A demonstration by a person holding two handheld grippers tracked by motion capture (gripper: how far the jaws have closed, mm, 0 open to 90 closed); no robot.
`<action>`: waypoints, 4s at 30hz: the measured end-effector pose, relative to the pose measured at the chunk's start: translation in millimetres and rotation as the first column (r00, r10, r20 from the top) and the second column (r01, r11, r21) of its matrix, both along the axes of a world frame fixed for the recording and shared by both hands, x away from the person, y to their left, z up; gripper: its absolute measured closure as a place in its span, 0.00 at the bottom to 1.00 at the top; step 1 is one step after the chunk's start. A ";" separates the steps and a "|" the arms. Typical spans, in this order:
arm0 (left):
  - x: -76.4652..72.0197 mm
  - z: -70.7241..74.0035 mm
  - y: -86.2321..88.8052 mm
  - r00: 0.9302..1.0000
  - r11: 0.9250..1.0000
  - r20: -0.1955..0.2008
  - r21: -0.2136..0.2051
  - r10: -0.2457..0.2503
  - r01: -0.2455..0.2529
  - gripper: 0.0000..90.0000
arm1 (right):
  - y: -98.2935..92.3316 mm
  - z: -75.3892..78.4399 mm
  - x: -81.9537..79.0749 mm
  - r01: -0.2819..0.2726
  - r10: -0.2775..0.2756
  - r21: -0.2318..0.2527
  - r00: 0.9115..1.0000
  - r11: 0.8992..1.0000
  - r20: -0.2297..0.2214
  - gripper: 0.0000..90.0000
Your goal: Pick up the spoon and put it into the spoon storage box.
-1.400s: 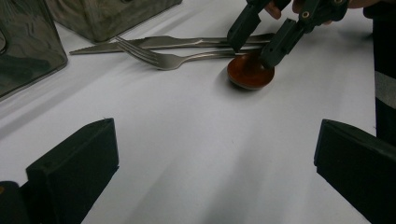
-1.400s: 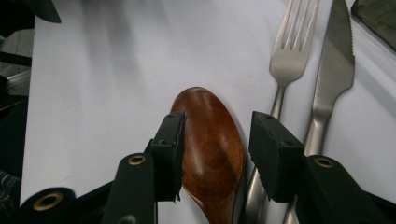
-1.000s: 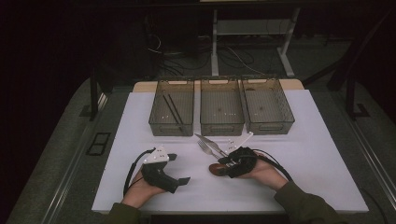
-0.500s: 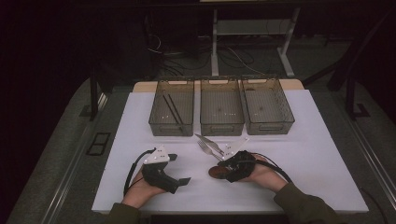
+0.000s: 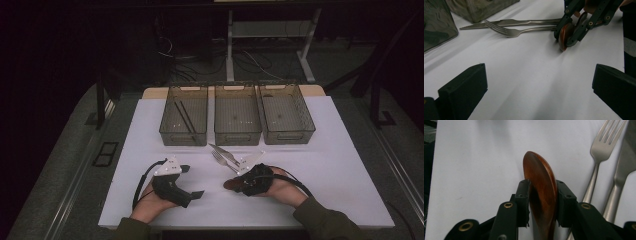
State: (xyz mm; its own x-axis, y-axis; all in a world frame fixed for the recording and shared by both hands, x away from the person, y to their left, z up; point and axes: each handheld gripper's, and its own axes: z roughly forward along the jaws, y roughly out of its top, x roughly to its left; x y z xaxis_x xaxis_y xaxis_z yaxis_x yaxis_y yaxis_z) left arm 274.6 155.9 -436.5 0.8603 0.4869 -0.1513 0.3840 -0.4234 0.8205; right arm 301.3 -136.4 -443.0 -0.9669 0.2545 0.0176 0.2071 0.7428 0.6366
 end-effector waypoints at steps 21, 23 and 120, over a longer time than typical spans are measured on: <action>1.1 -1.5 2.0 1.000 1.000 0.004 -0.004 -0.011 0.011 0.00 | -3.5 2.6 2.9 0.028 -0.028 0.008 0.999 1.000 -0.036 0.88; 1.3 -2.0 2.7 1.000 1.000 0.007 -0.002 -0.014 0.014 0.00 | -5.1 5.3 3.5 0.047 -0.046 0.020 0.998 0.999 -0.049 0.88; 2.1 -0.1 0.0 1.000 0.999 0.014 -0.040 -0.022 0.023 0.00 | 15.2 91.8 204.7 0.585 -0.584 0.215 0.809 0.782 -0.075 0.88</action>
State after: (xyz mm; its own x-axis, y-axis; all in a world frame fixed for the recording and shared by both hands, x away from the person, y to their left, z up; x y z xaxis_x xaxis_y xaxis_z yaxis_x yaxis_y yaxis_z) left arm 276.8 155.9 -436.5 0.8730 0.4614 -0.1581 0.3632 -0.3985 0.8422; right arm 506.0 -121.2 -351.2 -0.6341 0.7595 0.1448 0.5594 0.3213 0.7641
